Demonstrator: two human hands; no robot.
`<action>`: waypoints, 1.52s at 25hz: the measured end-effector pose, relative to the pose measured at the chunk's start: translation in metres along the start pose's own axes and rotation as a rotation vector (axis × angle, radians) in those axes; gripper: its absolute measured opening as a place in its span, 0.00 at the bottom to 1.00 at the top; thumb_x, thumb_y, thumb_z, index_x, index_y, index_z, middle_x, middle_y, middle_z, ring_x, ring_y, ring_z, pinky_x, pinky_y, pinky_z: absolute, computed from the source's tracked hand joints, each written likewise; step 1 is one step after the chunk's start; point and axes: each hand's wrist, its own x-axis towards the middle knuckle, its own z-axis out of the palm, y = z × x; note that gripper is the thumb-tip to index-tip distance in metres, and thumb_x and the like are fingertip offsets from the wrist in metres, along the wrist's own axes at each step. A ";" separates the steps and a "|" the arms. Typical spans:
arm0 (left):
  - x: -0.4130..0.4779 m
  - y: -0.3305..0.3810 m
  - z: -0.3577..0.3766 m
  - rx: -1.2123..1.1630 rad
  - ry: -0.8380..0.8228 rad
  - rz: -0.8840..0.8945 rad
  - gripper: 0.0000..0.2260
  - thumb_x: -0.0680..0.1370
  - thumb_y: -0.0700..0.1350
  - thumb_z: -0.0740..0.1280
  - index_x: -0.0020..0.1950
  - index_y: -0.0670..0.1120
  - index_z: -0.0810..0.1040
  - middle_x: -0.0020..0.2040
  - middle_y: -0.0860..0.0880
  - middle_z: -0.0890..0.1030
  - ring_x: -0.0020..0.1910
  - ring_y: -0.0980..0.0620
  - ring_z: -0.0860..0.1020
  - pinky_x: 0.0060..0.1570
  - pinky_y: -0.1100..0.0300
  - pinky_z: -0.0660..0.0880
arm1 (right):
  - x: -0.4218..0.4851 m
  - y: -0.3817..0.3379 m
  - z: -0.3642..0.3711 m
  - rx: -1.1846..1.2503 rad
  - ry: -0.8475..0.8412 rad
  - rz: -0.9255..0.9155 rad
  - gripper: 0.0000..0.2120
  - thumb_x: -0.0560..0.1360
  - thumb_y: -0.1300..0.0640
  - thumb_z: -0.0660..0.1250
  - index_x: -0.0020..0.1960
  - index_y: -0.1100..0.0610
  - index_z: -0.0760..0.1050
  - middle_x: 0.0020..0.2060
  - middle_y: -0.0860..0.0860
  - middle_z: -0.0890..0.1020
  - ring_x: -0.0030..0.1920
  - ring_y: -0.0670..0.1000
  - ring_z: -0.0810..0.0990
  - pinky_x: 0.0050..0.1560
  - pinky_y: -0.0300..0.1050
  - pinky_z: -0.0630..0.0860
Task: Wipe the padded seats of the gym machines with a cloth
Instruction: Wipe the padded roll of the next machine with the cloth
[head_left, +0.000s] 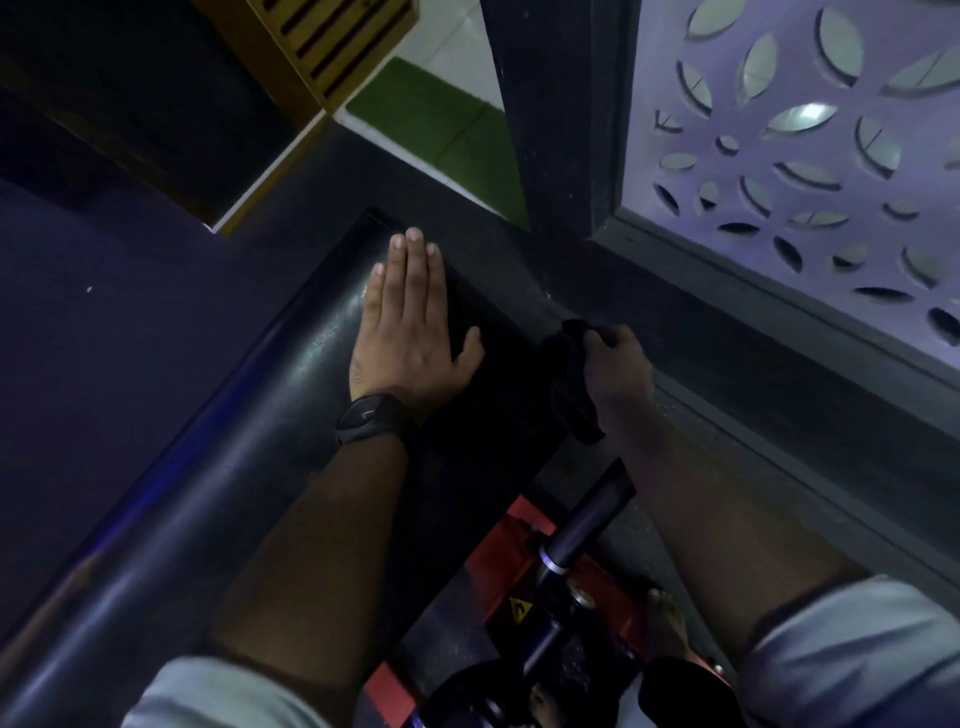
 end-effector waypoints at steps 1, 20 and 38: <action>0.000 0.000 0.000 -0.003 -0.003 0.001 0.41 0.81 0.61 0.55 0.82 0.37 0.44 0.83 0.38 0.44 0.82 0.42 0.42 0.74 0.55 0.26 | 0.005 0.002 -0.002 -0.043 0.001 0.009 0.14 0.80 0.47 0.62 0.61 0.52 0.75 0.56 0.55 0.81 0.58 0.60 0.79 0.51 0.48 0.71; 0.000 0.001 0.005 -0.023 0.000 -0.002 0.41 0.80 0.61 0.56 0.82 0.37 0.45 0.83 0.38 0.45 0.82 0.41 0.43 0.78 0.49 0.37 | -0.017 0.016 0.002 -0.046 -0.136 -0.128 0.25 0.68 0.39 0.66 0.64 0.42 0.77 0.56 0.46 0.83 0.56 0.52 0.82 0.61 0.52 0.78; 0.001 -0.003 0.010 -0.053 0.021 0.025 0.40 0.80 0.59 0.56 0.82 0.36 0.46 0.83 0.37 0.47 0.82 0.42 0.44 0.77 0.55 0.30 | -0.030 -0.080 0.038 -0.031 -0.144 -0.685 0.20 0.78 0.52 0.63 0.69 0.49 0.75 0.65 0.47 0.79 0.65 0.49 0.76 0.67 0.48 0.70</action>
